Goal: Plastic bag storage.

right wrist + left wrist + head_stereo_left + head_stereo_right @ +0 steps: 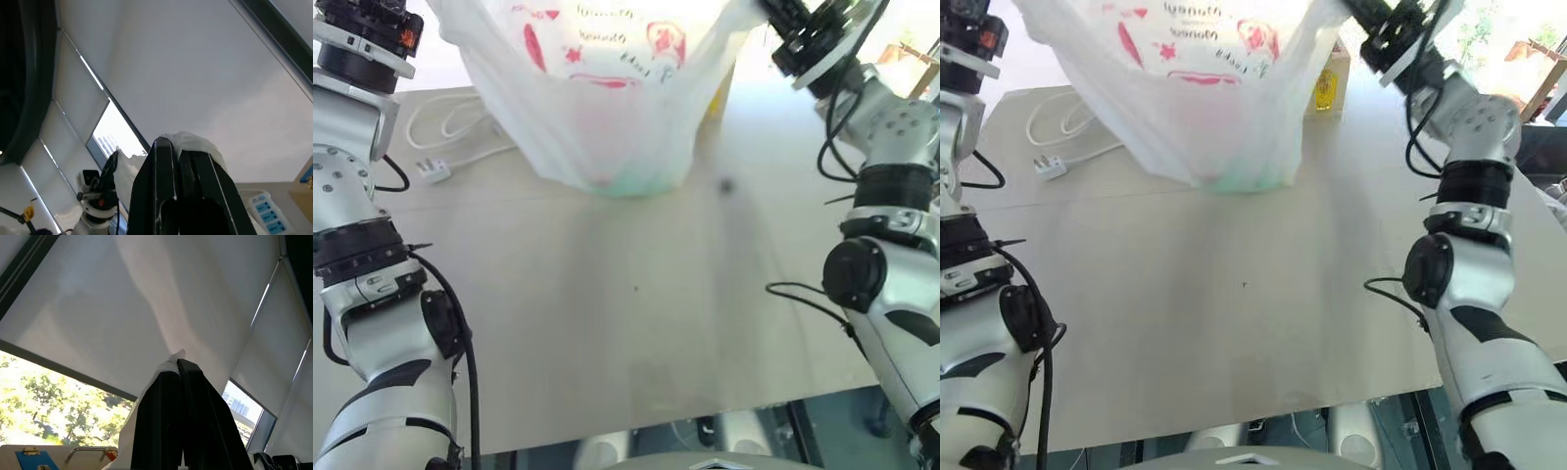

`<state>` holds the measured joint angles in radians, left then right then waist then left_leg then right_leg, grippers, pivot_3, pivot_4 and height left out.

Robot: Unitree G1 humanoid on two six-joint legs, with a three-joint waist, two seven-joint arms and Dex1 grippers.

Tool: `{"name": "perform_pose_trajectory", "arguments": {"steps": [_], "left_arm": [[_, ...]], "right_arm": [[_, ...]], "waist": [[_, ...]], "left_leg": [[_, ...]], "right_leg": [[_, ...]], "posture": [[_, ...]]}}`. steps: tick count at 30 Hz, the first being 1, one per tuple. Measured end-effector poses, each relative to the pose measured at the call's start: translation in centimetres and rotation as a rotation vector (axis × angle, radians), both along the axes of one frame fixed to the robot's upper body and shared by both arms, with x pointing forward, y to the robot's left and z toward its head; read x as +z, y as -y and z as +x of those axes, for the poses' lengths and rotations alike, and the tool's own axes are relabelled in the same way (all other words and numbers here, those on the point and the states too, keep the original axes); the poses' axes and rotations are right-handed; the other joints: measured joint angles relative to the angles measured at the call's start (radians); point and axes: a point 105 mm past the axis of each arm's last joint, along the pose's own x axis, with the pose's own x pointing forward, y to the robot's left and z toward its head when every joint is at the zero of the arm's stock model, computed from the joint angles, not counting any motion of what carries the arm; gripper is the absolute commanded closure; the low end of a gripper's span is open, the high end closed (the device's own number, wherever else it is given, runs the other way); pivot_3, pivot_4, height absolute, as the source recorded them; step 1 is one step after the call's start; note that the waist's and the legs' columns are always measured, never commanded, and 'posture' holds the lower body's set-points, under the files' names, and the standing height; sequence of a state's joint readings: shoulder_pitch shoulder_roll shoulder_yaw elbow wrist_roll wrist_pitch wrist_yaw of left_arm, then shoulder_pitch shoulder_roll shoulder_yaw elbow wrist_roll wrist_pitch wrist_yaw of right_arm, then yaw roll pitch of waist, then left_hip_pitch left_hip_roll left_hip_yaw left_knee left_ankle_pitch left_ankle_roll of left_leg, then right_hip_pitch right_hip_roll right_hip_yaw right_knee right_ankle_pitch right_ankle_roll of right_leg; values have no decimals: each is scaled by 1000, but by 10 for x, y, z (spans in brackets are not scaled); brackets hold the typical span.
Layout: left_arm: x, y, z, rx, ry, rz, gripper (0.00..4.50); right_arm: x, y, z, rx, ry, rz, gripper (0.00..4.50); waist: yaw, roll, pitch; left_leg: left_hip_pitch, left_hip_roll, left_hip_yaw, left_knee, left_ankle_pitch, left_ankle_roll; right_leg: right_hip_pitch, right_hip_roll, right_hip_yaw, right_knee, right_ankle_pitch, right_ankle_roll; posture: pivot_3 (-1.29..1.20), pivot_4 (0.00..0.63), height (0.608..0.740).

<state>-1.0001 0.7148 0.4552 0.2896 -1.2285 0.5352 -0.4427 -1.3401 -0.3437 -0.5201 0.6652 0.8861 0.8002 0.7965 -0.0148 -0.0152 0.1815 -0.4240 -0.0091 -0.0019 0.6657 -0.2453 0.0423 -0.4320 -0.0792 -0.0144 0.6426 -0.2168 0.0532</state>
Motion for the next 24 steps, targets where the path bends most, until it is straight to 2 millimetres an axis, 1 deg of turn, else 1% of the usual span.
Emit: {"name": "perform_pose_trajectory", "arguments": {"steps": [1, 6, 7, 8, 9, 10, 11, 12, 13, 14, 15, 16, 17, 18, 19, 20, 21, 22, 23, 24], "left_arm": [[-2, 3, 1, -12, 3, 5, 4500], [-9, 9, 6, -22, -6, 18, 4500], [-16, 11, 8, -18, -18, 28, 4242], [-19, 11, 9, -16, -25, 31, 3969], [-23, 11, 9, -10, -33, 39, 3835], [-29, 10, 8, 0, -39, 52, 3521], [-33, 9, 7, 5, -45, 60, 2954], [-37, 8, 6, 11, -52, 67, 2594], [-42, 7, 5, 18, -59, 78, 2110], [-49, 7, 2, 27, -74, 99, 1579], [-55, 6, 1, 31, -88, 110, 1141], [-66, 5, -4, 41, -113, 147, 590], [-74, 4, -5, 43, -133, 162, 155], [-81, 2, -8, 51, -153, 180, 0], [-93, 2, -12, 58, -182, 218, 0], [-100, 2, -15, 60, -202, 234, 0], [-106, 1, -18, 66, -223, 252, 0], [-117, 0, -28, 77, -246, 298, 0], [-132, -2, -42, 93, -287, 353, 0], [-151, -8, -53, 115, -350, 384, 0]], "right_arm": [[5, 4, -2, 3, 14, 20, 4399], [7, 8, -3, -2, 20, 33, 4399], [4, 8, -1, -11, 14, 26, 4489], [3, 8, 0, -16, 11, 23, 4500], [0, 8, 1, -28, 5, 13, 4500], [-7, 9, 4, -49, -5, -9, 4500], [-13, 9, 6, -70, -11, -30, 3892], [-20, 10, 9, -87, -24, -57, 3646], [-28, 9, 11, -103, -36, -88, 3182], [-39, 8, 13, -120, -54, -133, 2625], [-46, 9, 15, -131, -69, -157, 2181], [-58, 9, 15, -137, -78, -206, 1578], [-65, 11, 15, -140, -89, -223, 1136], [-72, 12, 14, -142, -93, -254, 616], [-82, 14, 9, -139, -84, -302, 228], [-88, 17, 7, -138, -86, -325, 63], [-95, 19, 4, -137, -83, -360, 63], [-107, 20, -5, -128, -61, -433, 63], [-128, 27, -15, -135, -58, -546, 63], [-153, 39, -20, -149, -101, -639, 63]], "waist": [[-1, 0, 0], [-7, 0, 0], [-8, 0, 0], [-9, 0, 0], [-9, 0, 0], [-10, 0, 0], [-10, 0, 0], [-10, 0, 0], [-10, 0, 0], [-12, 0, 0], [-12, 0, 0], [-14, 0, 0], [-15, 0, 0], [-15, 0, 0], [-15, 0, 0], [-13, 0, 0], [-13, 0, 0], [-13, 0, -1], [-14, -1, -2], [-14, 0, -2]], "left_leg": [[-1, 0, 0, 0, 0, 0], [-8, 0, 1, 2, 0, 0], [-8, 0, 2, 2, 0, 0], [-8, 1, 2, 2, 0, 0], [-8, 1, 2, 2, 0, 0], [-8, 1, 2, 2, 0, 0], [-8, 1, 2, 3, 0, 0], [-8, 1, 2, 3, 0, 0], [-8, 1, 2, 3, 0, 0], [-7, 1, 2, 3, 0, 0], [-8, 1, 2, 3, 0, 0], [-7, 2, 3, 3, 0, 0], [-7, 2, 3, 3, 0, 0], [-8, 2, 3, 3, 0, 0], [-7, 2, 3, 3, 0, 0], [-8, 2, 2, 4, 0, 0], [-8, 2, 2, 4, 0, 0], [-7, 2, 2, 4, 0, 0], [-7, 2, 3, 3, 0, 1], [-7, 2, 3, 3, 0, 1]], "right_leg": [[-1, 0, 0, 0, 0, 1], [-8, 0, 2, 2, 2, 2], [-8, 0, 2, 3, 2, 2], [-8, 0, 2, 3, 2, 2], [-8, 0, 2, 3, 2, 2], [-8, -1, 3, 3, 2, 2], [-8, -1, 3, 2, 2, 2], [-8, -1, 3, 2, 2, 3], [-8, -1, 3, 3, 2, 3], [-8, -1, 4, 2, 2, 3], [-8, -2, 4, 2, 2, 3], [-8, -2, 4, 2, 2, 3], [-9, -2, 4, 2, 2, 3], [-9, -2, 4, 2, 2, 3], [-9, -2, 4, 2, 2, 3], [-9, -2, 4, 2, 2, 3], [-9, -2, 4, 2, 2, 3], [-8, -2, 4, 2, 2, 3], [-8, -3, 5, 1, 2, 3], [-8, -3, 4, 0, 2, 3]], "posture": [[0, 150, 740], [0, 150, 740], [0, 150, 740], [0, 150, 740], [0, 150, 740], [0, 150, 740], [0, 150, 740], [0, 150, 740], [0, 150, 740], [0, 150, 740], [0, 150, 740], [0, 150, 740], [0, 150, 740], [0, 150, 740], [0, 150, 740], [0, 150, 740], [0, 150, 740], [0, 150, 740], [0, 150, 740], [0, 150, 740]]}}
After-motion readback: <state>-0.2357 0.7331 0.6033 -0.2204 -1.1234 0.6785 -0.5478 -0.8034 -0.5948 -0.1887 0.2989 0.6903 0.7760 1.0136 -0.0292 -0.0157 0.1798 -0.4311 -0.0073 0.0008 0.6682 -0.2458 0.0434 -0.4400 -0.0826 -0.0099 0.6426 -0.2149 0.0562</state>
